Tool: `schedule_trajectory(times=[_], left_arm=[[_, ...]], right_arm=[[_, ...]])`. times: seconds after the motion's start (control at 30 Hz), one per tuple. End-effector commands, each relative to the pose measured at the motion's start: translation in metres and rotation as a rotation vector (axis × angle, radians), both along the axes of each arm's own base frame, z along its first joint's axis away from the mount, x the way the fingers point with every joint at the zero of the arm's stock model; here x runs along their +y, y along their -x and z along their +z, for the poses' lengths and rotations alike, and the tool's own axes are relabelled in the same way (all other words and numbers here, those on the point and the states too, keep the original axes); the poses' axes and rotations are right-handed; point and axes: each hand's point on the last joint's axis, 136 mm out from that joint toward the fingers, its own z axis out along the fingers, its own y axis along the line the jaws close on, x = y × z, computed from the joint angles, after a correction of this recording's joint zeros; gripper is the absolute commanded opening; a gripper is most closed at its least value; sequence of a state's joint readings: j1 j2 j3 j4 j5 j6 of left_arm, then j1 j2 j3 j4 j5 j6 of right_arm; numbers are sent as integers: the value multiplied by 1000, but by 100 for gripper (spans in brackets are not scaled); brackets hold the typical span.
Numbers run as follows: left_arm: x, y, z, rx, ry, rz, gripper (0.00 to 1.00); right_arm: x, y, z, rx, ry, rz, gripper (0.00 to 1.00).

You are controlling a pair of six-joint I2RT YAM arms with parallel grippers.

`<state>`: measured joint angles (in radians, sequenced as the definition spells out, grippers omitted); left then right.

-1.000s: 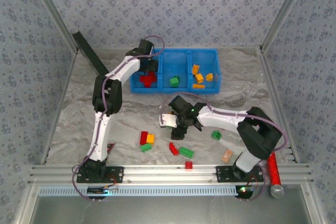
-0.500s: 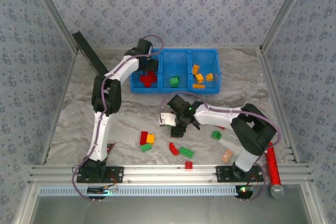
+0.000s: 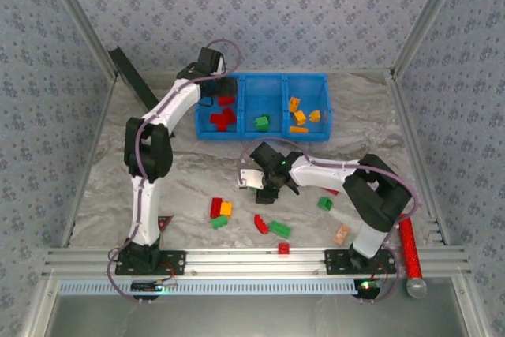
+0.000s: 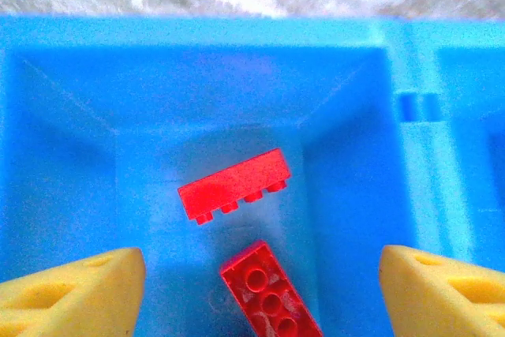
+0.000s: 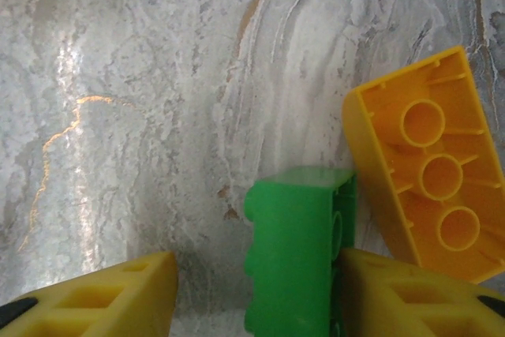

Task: Sort the legos into containers by color
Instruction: Pick up the lego from the center of the table.

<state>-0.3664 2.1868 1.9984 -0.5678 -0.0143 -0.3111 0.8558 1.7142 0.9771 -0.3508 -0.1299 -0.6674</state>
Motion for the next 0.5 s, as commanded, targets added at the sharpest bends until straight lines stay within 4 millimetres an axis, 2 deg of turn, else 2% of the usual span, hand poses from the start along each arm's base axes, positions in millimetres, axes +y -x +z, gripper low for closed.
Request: schedule_trajectory(times=[0.0,0.07,0.1,0.23,0.37,0.47], left_arm=[[-6,8,71,-142,67,-41,78],[-6,14,94,-184,83,-46,78],[-5,19,97,-187,87,-49,78],[-5,38,131,-244,123,-77,78],[-2,63,152,-267,148,-99,78],[11,89,153,-263,138,-88,78]], right_arm=[[-1,-7,0,-7,26,-20,48],[-1,-9,0,-14,33,-25,38],[-2,-10,0,-18,37,-29,33],[-5,-14,10,-40,28,-45,23],[-8,-20,49,-52,-80,-96,17],[-19,-39,97,-104,-212,-179,17]])
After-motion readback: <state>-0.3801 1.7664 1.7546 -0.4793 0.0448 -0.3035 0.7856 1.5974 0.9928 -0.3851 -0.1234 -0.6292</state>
